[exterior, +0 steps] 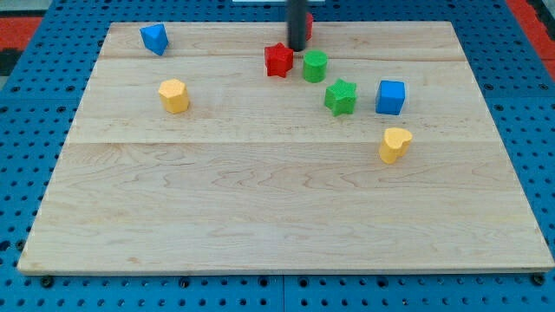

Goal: Move the red circle diagonally above the left side of the red star

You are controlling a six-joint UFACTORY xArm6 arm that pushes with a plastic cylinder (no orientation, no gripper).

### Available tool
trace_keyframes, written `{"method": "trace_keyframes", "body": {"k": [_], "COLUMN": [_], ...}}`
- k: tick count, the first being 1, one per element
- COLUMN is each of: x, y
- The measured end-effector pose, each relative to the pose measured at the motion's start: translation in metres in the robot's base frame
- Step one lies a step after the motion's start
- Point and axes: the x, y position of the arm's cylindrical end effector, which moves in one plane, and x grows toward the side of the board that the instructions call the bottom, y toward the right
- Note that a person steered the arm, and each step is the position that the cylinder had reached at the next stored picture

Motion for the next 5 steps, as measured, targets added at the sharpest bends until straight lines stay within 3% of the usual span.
{"method": "trace_keyframes", "body": {"k": [1,2,3,4,5], "x": [-0.025,-0.055,-0.055,-0.054,-0.029], "y": [0.052,0.04,0.029,-0.024,-0.033]}}
